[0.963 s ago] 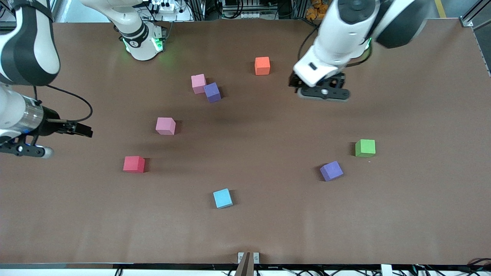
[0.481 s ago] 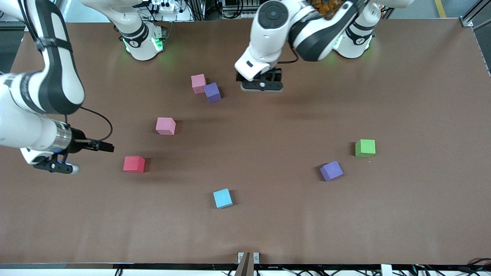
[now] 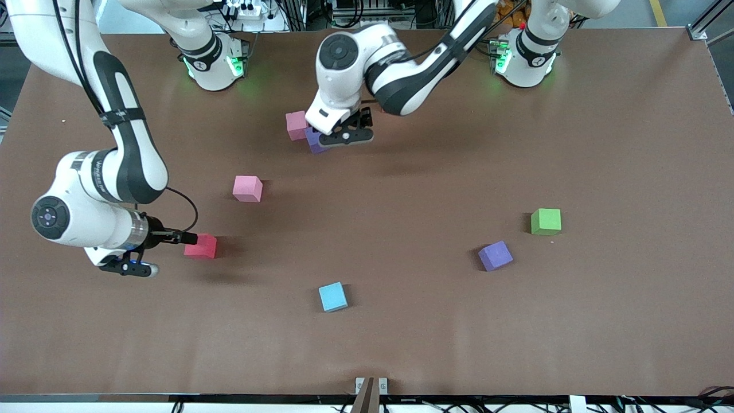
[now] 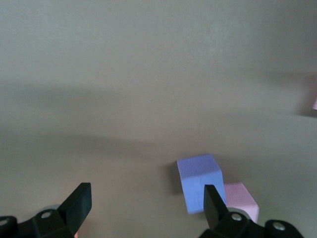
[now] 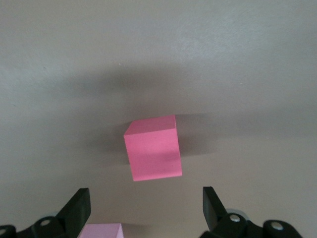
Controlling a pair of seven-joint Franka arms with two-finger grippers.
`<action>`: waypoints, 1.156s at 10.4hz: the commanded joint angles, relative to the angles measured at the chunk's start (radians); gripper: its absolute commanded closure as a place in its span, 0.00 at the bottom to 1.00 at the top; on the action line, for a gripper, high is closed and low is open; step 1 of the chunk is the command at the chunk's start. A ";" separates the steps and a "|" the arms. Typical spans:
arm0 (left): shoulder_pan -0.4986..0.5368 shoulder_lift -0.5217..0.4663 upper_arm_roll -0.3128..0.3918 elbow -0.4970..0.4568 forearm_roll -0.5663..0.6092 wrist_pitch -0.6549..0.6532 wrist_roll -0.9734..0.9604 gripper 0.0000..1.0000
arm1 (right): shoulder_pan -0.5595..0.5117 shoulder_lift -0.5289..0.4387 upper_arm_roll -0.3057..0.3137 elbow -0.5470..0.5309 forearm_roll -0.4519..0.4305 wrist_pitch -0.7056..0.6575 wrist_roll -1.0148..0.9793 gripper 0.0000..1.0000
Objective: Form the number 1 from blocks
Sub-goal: 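Move the left gripper to the purple cube while the right gripper reaches the red cube, then grasp the purple cube with the left gripper while the right gripper grasps the red cube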
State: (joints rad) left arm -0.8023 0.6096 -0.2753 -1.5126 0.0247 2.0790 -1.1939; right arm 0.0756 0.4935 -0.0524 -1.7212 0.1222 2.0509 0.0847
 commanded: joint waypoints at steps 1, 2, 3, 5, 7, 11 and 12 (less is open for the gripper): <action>-0.096 0.126 0.065 0.139 0.024 0.024 -0.045 0.00 | -0.004 0.037 -0.001 -0.005 0.013 0.029 -0.053 0.00; -0.163 0.154 0.138 0.170 0.021 0.039 -0.077 0.00 | 0.000 0.052 -0.001 -0.003 0.013 0.031 -0.053 0.00; -0.225 0.186 0.196 0.196 0.018 0.041 -0.091 0.00 | 0.000 0.066 -0.001 -0.003 0.011 0.046 -0.053 0.00; -0.241 0.216 0.202 0.206 0.012 0.061 -0.098 0.00 | 0.000 0.092 -0.001 -0.003 0.011 0.074 -0.053 0.00; -0.264 0.239 0.202 0.206 0.011 0.108 -0.162 0.00 | 0.001 0.118 -0.001 -0.001 0.011 0.097 -0.053 0.00; -0.271 0.249 0.197 0.203 -0.032 0.108 -0.196 0.00 | 0.016 0.146 -0.004 0.000 0.011 0.130 -0.053 0.00; -0.273 0.260 0.185 0.201 -0.032 0.108 -0.219 0.00 | 0.018 0.148 -0.006 0.000 0.011 0.132 -0.054 0.04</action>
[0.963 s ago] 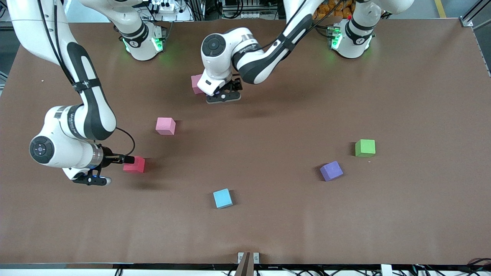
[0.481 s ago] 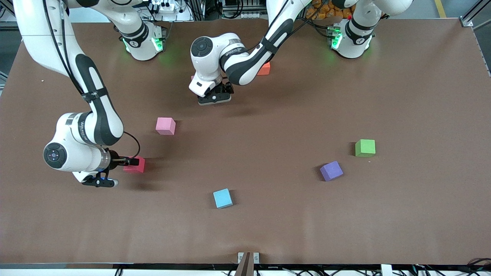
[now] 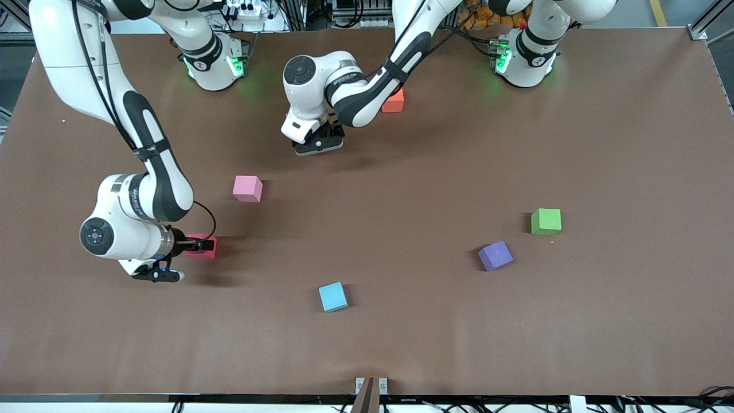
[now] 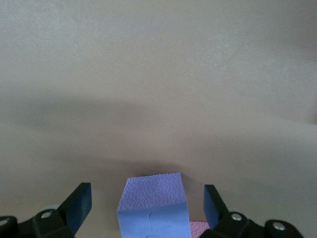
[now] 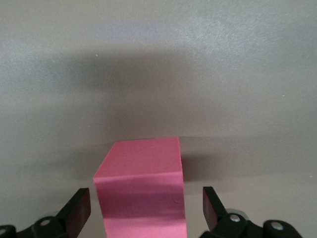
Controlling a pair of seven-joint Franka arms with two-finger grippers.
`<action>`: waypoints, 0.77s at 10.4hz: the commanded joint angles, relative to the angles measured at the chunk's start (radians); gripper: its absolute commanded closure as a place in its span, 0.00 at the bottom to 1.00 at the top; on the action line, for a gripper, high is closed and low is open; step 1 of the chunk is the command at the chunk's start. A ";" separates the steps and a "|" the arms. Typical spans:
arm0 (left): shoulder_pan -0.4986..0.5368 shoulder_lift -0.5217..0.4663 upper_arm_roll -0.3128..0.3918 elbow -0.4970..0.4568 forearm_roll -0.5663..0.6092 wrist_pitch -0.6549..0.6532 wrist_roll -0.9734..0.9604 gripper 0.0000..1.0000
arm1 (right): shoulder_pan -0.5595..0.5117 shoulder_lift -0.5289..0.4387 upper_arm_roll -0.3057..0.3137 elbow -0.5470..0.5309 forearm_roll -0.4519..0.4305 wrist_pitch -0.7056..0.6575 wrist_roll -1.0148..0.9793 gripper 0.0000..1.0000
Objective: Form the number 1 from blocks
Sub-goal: 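Grasp the purple cube with the left gripper while the right gripper grasps the red cube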
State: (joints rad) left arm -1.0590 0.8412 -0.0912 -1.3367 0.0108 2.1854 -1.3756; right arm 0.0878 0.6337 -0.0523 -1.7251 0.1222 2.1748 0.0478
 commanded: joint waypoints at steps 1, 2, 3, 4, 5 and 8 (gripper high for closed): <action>-0.018 0.036 -0.008 0.025 -0.019 0.005 -0.055 0.00 | 0.006 0.009 -0.006 0.004 0.011 0.013 -0.017 0.11; -0.018 0.047 -0.018 0.025 -0.019 0.014 -0.078 0.00 | 0.006 0.011 -0.006 0.004 0.011 0.014 -0.019 0.13; -0.018 0.049 -0.019 0.024 -0.019 0.026 -0.101 0.00 | 0.006 0.012 -0.006 0.004 0.011 0.014 -0.019 0.13; -0.019 0.055 -0.033 0.024 -0.019 0.031 -0.109 0.00 | 0.006 0.012 -0.007 0.004 0.010 0.014 -0.019 0.13; -0.019 0.055 -0.033 0.021 -0.019 0.031 -0.112 0.13 | 0.004 0.012 -0.008 0.002 0.011 0.014 -0.019 0.13; -0.015 0.046 -0.038 0.010 -0.005 0.031 -0.093 1.00 | 0.004 0.012 -0.008 0.002 0.011 0.014 -0.043 0.27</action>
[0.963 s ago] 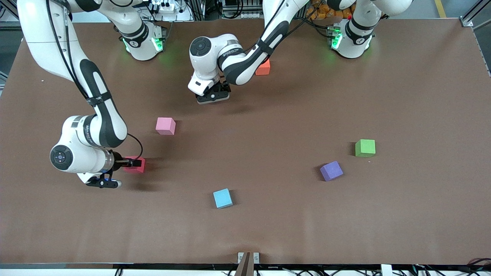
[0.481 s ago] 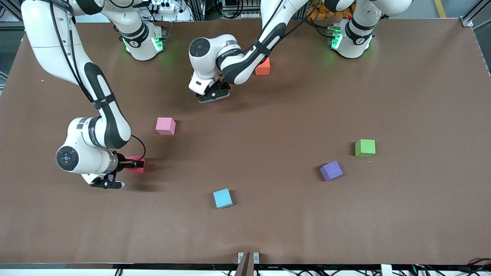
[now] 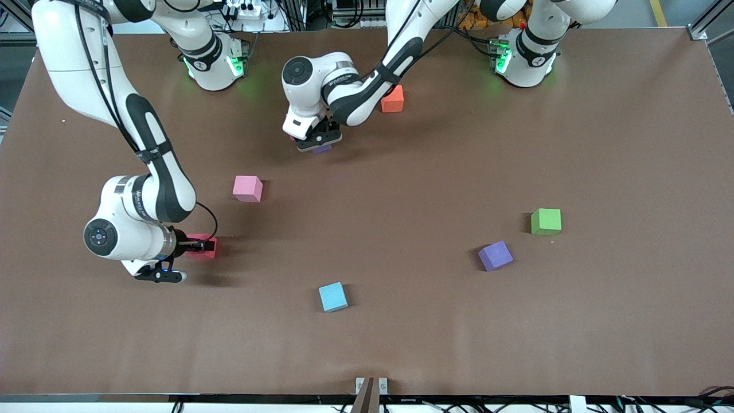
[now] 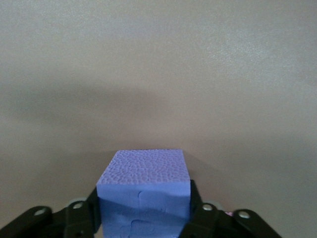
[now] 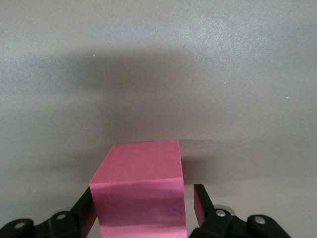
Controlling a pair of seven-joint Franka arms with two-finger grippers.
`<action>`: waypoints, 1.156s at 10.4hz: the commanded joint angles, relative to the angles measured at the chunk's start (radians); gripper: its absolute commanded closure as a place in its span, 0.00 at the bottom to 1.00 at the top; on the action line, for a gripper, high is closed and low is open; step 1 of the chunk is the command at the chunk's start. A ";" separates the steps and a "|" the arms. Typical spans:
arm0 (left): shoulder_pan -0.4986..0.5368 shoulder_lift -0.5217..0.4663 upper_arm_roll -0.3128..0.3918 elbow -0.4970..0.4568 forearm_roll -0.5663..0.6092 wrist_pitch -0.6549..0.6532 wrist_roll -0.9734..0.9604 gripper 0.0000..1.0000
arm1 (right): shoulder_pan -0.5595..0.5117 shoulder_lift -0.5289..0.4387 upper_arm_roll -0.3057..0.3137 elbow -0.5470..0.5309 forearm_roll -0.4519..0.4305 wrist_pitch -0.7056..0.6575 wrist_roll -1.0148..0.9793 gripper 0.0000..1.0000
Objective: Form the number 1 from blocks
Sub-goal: 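Grasp the purple cube with the left gripper while the right gripper grasps the red cube, then carry the purple cube toward the orange cube while the right gripper lifts the red cube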
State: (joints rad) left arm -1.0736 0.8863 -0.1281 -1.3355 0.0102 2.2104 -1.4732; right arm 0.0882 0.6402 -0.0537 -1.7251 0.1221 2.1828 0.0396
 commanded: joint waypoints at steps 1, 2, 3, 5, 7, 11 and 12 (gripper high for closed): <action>0.007 -0.012 -0.001 0.006 -0.003 0.005 0.022 1.00 | 0.004 0.006 -0.012 0.002 0.011 0.005 -0.043 0.45; 0.032 -0.053 -0.004 -0.022 -0.001 0.002 0.045 1.00 | 0.004 0.006 -0.017 0.004 0.011 0.005 -0.044 0.49; 0.091 -0.116 -0.037 -0.078 -0.001 -0.001 0.080 1.00 | 0.004 0.006 -0.017 0.004 0.011 0.005 -0.044 0.49; 0.204 -0.289 -0.096 -0.274 0.010 0.002 0.219 1.00 | 0.004 -0.002 -0.017 0.004 0.013 0.003 -0.043 0.49; 0.263 -0.401 -0.097 -0.425 0.014 0.002 0.350 1.00 | 0.005 -0.036 -0.018 0.001 0.011 0.003 -0.035 0.49; 0.385 -0.507 -0.156 -0.727 0.039 0.130 0.445 1.00 | 0.070 -0.180 -0.022 -0.031 -0.043 0.005 0.183 0.49; 0.411 -0.515 -0.175 -0.793 0.039 0.199 0.459 1.00 | 0.094 -0.204 -0.020 -0.033 -0.077 0.003 0.276 0.49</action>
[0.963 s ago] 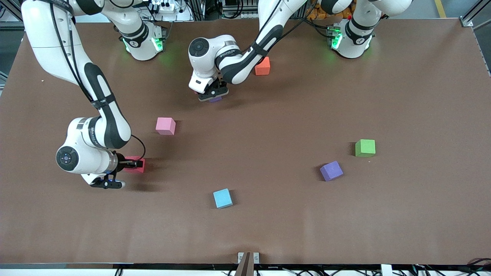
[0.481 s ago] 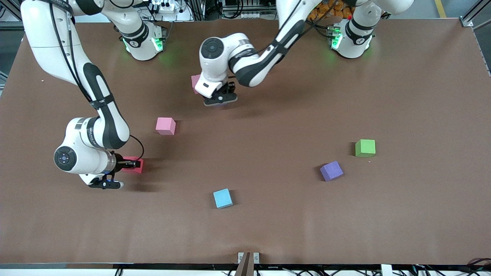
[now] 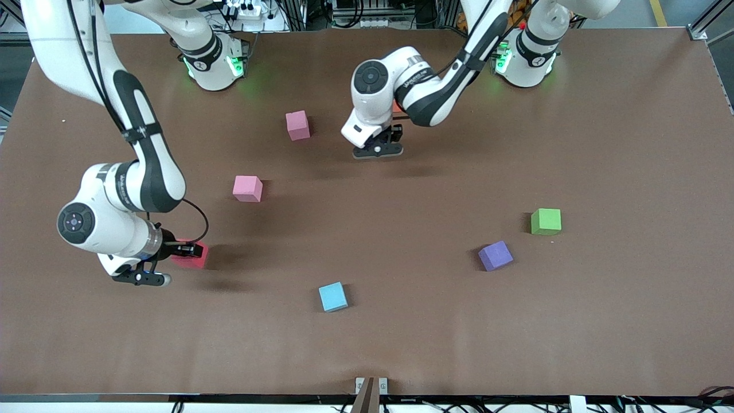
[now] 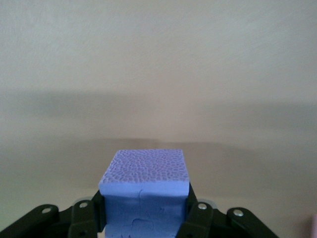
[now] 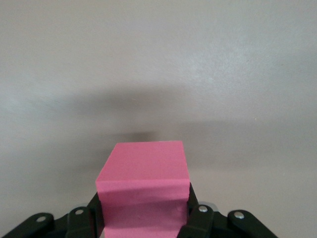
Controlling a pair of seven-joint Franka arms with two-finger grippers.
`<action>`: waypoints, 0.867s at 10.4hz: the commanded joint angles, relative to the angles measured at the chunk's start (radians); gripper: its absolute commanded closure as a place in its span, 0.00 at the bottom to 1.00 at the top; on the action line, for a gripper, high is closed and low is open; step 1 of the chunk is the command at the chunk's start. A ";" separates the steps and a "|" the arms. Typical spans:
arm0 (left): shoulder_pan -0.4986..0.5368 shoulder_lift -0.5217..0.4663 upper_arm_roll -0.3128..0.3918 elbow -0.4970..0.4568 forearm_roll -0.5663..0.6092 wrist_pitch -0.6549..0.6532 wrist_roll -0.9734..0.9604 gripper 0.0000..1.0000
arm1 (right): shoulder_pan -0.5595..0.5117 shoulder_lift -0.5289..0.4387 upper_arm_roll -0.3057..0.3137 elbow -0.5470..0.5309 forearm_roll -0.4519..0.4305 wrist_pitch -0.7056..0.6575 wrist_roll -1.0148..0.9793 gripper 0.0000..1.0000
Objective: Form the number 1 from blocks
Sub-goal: 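Carry the purple cube toward the orange cube while the right gripper lifts the red cube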
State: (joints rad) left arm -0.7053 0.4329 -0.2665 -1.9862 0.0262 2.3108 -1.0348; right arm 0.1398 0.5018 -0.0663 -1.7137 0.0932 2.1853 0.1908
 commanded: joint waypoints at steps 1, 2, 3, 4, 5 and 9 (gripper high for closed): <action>0.050 -0.074 -0.054 -0.190 0.026 0.139 0.027 1.00 | 0.073 -0.093 -0.007 -0.072 -0.053 0.005 0.181 0.49; 0.050 -0.079 -0.057 -0.213 0.027 0.157 0.027 1.00 | 0.092 -0.133 -0.007 -0.128 -0.053 0.063 0.211 0.49; 0.065 -0.082 -0.080 -0.251 0.027 0.179 0.028 1.00 | 0.096 -0.181 -0.006 -0.212 -0.052 0.141 0.226 0.49; 0.072 -0.086 -0.098 -0.287 0.027 0.224 0.027 1.00 | 0.099 -0.219 -0.006 -0.271 -0.049 0.181 0.245 0.49; 0.066 -0.088 -0.102 -0.304 0.027 0.243 0.027 1.00 | 0.110 -0.254 -0.006 -0.305 -0.049 0.183 0.269 0.49; 0.073 -0.115 -0.145 -0.333 0.027 0.265 0.012 1.00 | 0.174 -0.420 -0.004 -0.455 -0.041 0.183 0.372 0.49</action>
State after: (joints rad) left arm -0.6529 0.3670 -0.3858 -2.2752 0.0308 2.5578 -1.0144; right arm 0.2842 0.1872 -0.0656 -2.0629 0.0573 2.3533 0.5151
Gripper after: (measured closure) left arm 0.427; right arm 0.379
